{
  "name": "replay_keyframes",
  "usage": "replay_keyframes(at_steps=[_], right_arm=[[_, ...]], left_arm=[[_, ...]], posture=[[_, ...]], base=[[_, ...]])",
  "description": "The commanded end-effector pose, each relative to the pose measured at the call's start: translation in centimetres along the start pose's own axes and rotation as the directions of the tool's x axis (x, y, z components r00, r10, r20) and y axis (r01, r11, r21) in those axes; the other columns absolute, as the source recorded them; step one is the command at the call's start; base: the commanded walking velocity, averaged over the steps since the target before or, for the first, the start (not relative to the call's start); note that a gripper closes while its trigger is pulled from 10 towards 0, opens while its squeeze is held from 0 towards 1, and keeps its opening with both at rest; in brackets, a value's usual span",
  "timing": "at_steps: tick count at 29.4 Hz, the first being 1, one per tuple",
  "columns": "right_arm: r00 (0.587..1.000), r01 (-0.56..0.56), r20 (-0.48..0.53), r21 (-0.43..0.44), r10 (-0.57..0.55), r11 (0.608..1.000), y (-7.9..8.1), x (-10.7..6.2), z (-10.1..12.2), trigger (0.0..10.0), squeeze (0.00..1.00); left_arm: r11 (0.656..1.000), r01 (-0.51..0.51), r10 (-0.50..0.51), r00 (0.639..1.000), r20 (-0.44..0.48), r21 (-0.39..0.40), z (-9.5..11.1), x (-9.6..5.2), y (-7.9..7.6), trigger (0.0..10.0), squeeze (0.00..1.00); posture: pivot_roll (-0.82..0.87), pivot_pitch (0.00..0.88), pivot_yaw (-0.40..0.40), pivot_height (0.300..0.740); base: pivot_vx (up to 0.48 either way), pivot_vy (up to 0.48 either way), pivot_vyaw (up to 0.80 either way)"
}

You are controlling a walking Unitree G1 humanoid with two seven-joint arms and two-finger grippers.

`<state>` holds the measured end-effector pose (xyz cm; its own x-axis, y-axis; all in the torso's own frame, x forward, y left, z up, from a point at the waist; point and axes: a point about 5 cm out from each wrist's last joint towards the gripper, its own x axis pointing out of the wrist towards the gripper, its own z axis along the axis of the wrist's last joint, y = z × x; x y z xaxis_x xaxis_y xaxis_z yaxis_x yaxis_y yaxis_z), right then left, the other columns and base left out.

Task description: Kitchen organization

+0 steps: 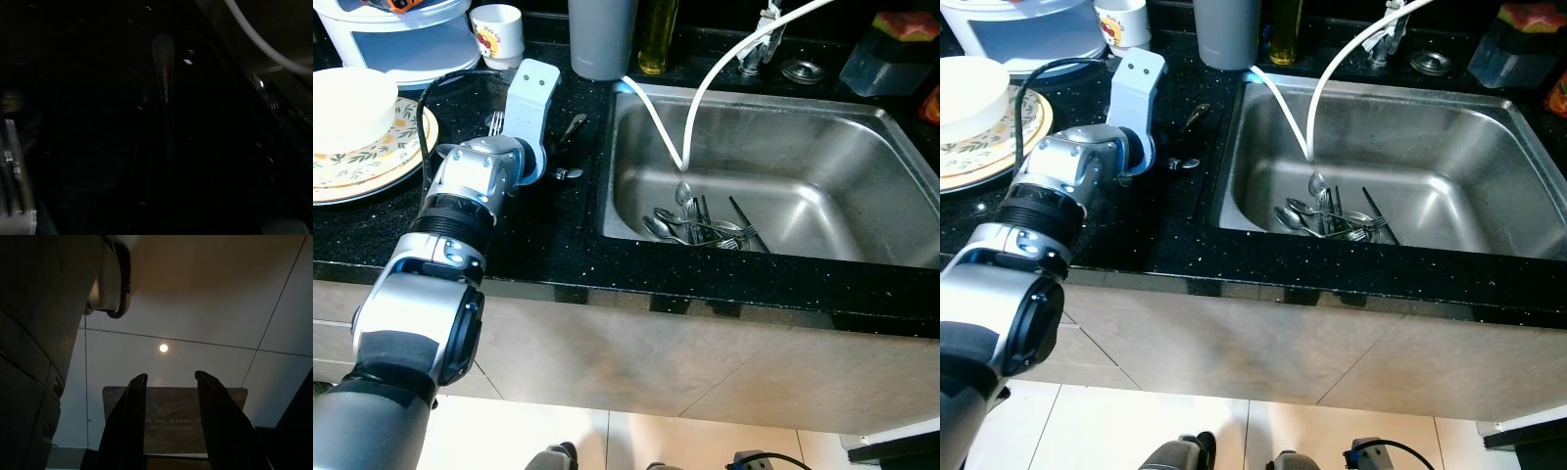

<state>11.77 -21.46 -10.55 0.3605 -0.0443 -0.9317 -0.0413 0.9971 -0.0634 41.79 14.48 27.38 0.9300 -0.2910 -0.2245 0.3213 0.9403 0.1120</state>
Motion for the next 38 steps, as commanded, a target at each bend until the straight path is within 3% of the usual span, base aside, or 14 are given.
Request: replay_keyframes(at_steps=[1,7,10,15,18,21,22,23,24,25,30,35,37,38], right_arm=[[1.0,0.007,-0.02,0.011,-0.007,1.0,-0.1,-0.1,-0.7,10.0,0.0],[1.0,0.004,-0.018,0.012,-0.004,1.0,0.0,0.0,-0.5,10.0,0.0],[1.0,-0.001,-0.007,0.008,0.001,1.0,0.4,0.1,0.5,10.0,0.0],[1.0,-0.002,-0.008,0.005,0.002,1.0,0.4,0.1,0.4,10.0,0.0],[1.0,-0.003,-0.014,0.007,0.003,1.0,0.4,0.0,-0.3,10.0,0.0],[1.0,-0.003,-0.015,0.008,0.004,1.0,0.4,0.0,-0.4,10.0,0.0],[1.0,-0.003,-0.015,0.008,0.003,1.0,0.4,0.0,-0.4,10.0,0.0],[1.0,-0.003,-0.015,0.008,0.003,1.0,0.4,0.0,-0.4,10.0,0.0],[1.0,-0.002,-0.018,0.007,0.002,1.0,0.3,0.0,-0.5,10.0,0.0],[1.0,-0.001,-0.02,0.007,0.001,1.0,0.2,0.0,-0.6,10.0,0.0],[1.0,0.006,-0.021,0.008,-0.006,1.0,0.0,0.0,-0.6,10.0,0.0],[1.0,0.007,-0.017,0.008,-0.006,1.0,0.0,0.0,-0.5,10.0,0.0],[1.0,0.006,-0.014,0.009,-0.005,1.0,0.1,0.0,-0.3,10.0,0.0],[1.0,0.006,-0.014,0.009,-0.005,1.0,0.1,0.0,-0.3,10.0,0.0]], left_arm=[[1.0,-0.023,0.024,0.999,0.03,-0.017,0.3,-0.3,0.8,0.0,0.0],[0.996,-0.087,0.089,0.982,0.168,-0.019,3.6,-1.8,1.9,0.0,0.0],[0.996,-0.089,0.089,0.955,0.284,-0.012,6.6,-3.5,2.0,0.0,0.0],[0.993,0.099,-0.059,0.891,0.45,-0.064,9.4,-5.2,0.0,0.0,0.0],[0.974,0.219,-0.156,0.824,0.545,-0.051,9.6,-5.8,-1.8,0.0,0.0],[0.962,0.272,-0.205,0.792,0.574,-0.031,9.3,-6.1,-2.8,0.8,0.0],[0.954,0.299,-0.232,0.778,0.583,-0.019,9.1,-6.3,-3.4,2.4,0.0],[0.954,0.299,-0.232,0.778,0.583,-0.019,9.1,-6.3,-3.4,2.4,0.0],[0.935,0.355,-0.284,0.751,0.596,-0.002,8.8,-6.6,-4.3,4.9,0.0],[0.916,0.401,-0.335,0.719,0.609,0.03,8.4,-7.2,-5.2,10.0,0.0],[0.832,0.546,-0.478,0.611,0.631,0.101,7.1,-9.2,-7.0,10.0,0.0],[0.801,0.583,-0.526,0.577,0.625,0.135,6.0,-9.8,-7.4,10.0,0.0],[0.758,0.625,-0.586,0.526,0.616,0.187,5.1,-10.5,-7.7,10.0,0.0],[0.758,0.625,-0.586,0.526,0.616,0.187,5.1,-10.5,-7.7,10.0,0.0]], posture=[[0.05,0.136,-0.031,0.74],[0.06,0.137,-0.034,0.74],[0.07,0.133,-0.038,0.74],[0.07,0.124,-0.037,0.74],[0.08,0.121,-0.038,0.74],[0.08,0.12,-0.038,0.74],[0.08,0.118,-0.04,0.74],[0.08,0.118,-0.04,0.74],[0.08,0.117,-0.042,0.74],[0.08,0.116,-0.043,0.74],[0.08,0.111,-0.045,0.74],[0.08,0.109,-0.047,0.74],[0.08,0.11,-0.048,0.74],[0.08,0.11,-0.048,0.74]], base=[[0.0,0.0,0.0],[0.0,0.0,0.0],[0.0,0.0,0.0],[0.0,0.0,0.0],[0.0,0.0,0.0],[0.0,0.0,0.0],[0.0,0.0,0.0],[0.0,0.0,0.0],[0.0,0.0,0.0],[0.0,0.0,0.0],[0.0,0.0,0.0],[0.0,0.0,0.0],[0.0,0.0,0.0],[0.0,0.0,0.0]])
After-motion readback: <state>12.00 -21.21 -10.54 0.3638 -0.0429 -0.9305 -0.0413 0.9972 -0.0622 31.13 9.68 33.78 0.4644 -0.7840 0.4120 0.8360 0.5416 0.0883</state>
